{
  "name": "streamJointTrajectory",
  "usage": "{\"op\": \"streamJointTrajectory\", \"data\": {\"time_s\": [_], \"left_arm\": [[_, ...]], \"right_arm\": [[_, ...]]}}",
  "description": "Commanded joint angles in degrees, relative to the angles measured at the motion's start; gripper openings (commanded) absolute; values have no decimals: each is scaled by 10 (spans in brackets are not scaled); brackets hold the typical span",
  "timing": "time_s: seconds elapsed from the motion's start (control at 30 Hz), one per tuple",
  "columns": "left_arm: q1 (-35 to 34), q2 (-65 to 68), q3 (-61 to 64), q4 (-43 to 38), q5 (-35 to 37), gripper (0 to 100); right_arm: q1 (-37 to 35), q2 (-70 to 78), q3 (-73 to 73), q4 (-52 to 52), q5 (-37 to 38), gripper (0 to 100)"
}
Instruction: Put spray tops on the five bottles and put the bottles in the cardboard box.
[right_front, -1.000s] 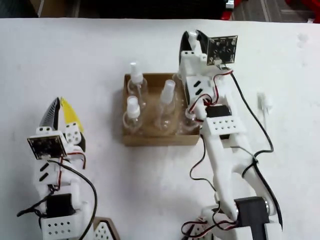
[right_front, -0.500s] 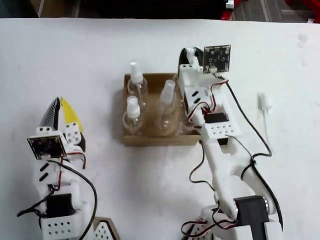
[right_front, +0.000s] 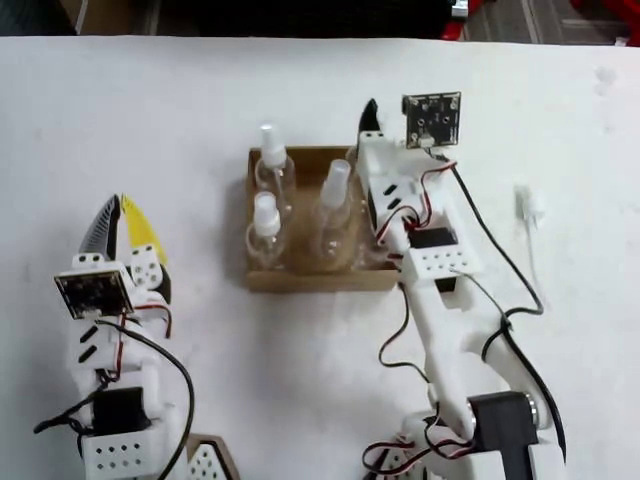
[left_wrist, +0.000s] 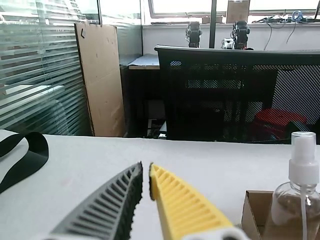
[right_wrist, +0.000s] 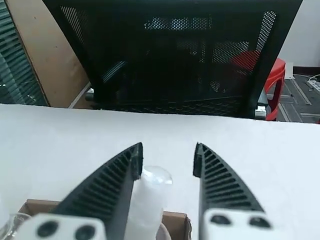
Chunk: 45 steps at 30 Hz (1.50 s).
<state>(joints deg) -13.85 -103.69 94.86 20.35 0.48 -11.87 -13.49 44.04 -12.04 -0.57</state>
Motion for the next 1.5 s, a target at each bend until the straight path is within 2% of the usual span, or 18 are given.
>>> {"op": "streamJointTrajectory", "data": {"time_s": [0.0,0.77,1.07,1.47], "left_arm": [[-5,-8,-11,-18,-6,31],[-5,-8,-11,-18,-6,32],[-5,-8,-11,-18,-6,32],[-5,-8,-11,-18,-6,32]], "right_arm": [[-15,-7,-1,-11,2,142],[-24,-56,2,-9,2,141],[-42,-62,-4,23,2,141],[37,-242,30,44,-4,141]]}}
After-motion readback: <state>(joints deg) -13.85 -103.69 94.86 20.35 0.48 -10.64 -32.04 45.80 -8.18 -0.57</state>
